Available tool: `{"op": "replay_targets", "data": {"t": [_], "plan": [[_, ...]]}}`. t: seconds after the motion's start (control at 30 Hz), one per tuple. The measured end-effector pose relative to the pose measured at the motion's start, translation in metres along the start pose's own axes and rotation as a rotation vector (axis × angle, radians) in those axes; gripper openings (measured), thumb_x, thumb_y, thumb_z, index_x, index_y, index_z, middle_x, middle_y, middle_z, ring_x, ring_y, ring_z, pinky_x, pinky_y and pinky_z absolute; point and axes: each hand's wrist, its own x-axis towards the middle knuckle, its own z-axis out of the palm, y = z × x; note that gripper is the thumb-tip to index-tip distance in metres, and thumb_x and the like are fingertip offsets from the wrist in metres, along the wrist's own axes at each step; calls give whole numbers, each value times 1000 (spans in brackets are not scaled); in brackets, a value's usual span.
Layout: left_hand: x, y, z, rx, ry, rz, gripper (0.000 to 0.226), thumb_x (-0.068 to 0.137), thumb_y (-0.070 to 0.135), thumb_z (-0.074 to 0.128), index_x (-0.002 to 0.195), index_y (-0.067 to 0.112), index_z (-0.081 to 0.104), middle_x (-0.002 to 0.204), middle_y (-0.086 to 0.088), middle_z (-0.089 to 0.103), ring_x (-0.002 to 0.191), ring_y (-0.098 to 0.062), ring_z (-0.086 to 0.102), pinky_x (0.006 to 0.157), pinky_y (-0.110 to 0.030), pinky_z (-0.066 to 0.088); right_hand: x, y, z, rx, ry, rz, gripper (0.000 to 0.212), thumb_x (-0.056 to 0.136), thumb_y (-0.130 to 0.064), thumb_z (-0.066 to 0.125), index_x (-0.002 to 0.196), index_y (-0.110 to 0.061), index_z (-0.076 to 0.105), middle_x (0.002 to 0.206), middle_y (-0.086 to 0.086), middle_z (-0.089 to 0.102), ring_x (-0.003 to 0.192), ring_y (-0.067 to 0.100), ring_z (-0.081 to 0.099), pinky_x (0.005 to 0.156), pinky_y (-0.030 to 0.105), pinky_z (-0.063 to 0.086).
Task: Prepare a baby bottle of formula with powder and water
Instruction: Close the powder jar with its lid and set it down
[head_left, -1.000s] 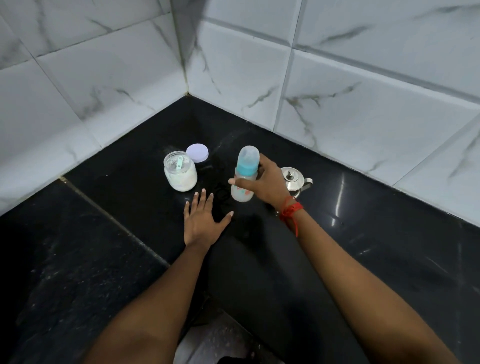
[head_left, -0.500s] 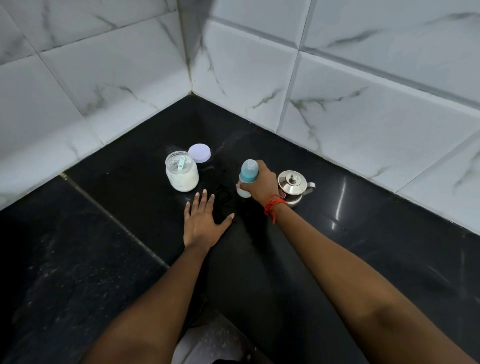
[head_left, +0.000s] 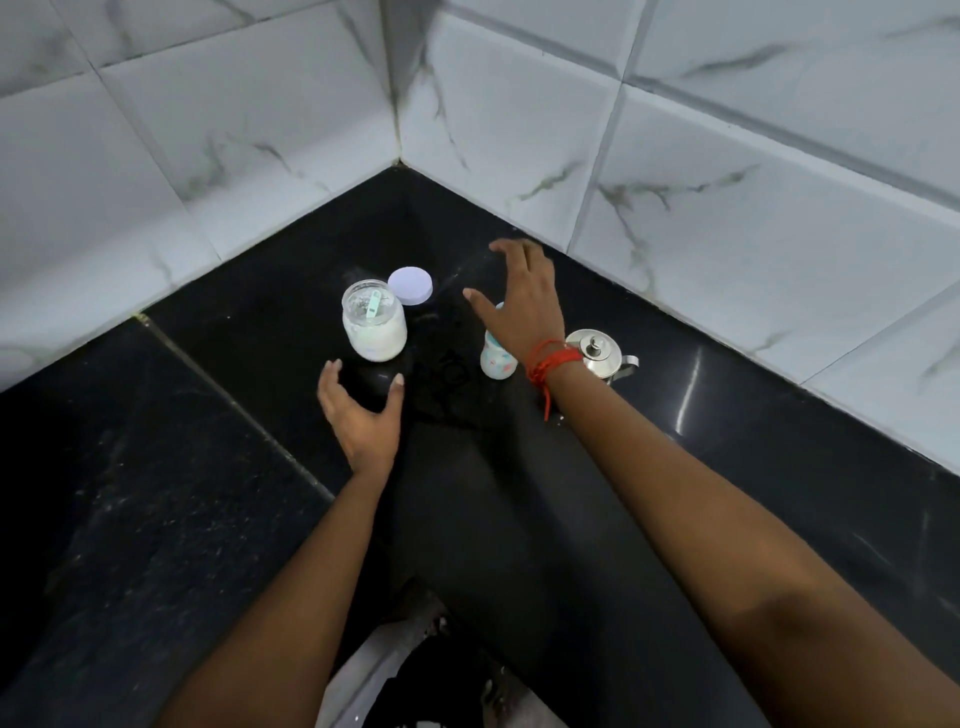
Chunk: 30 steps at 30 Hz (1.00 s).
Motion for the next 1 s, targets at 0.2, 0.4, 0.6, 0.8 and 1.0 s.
{"op": "replay_targets", "data": {"t": [0.2,0.4,0.6,0.8,1.0], "plan": [[63,7,12,-56,-230,-84,118,65,47,96,159,20,30,160,-2,41,147,-17,42,122,-44,40,73,-15,16,-152,-229,-67,64,82,-30,76,137,-15,49,136,11,48,124,32,46,103,38,43],[103,5,17,-55,-402,8,102,60,38,101,147,32,47,141,12,61,130,-7,58,114,-39,49,132,-11,81,-297,-670,-102,83,78,-29,81,148,-19,38,145,15,43,134,37,40,110,48,40],[113,2,10,-13,-425,52,88,61,40,101,136,42,54,128,28,62,121,14,56,102,-9,45,156,2,155,-363,-918,-129,99,74,-42,83,155,-24,28,151,16,40,138,39,39,114,50,36],[112,7,6,-23,-424,91,86,65,37,100,136,44,53,127,29,62,122,13,56,98,-3,41,150,11,194,-396,-961,-145,92,72,-45,81,150,-26,37,145,14,45,132,41,45,110,49,41],[113,2,8,22,-409,79,88,61,44,101,137,32,57,128,22,65,123,7,59,105,-14,46,160,-7,162,-151,-880,-136,86,73,-34,84,148,-19,44,145,15,49,133,36,48,112,45,39]]}}
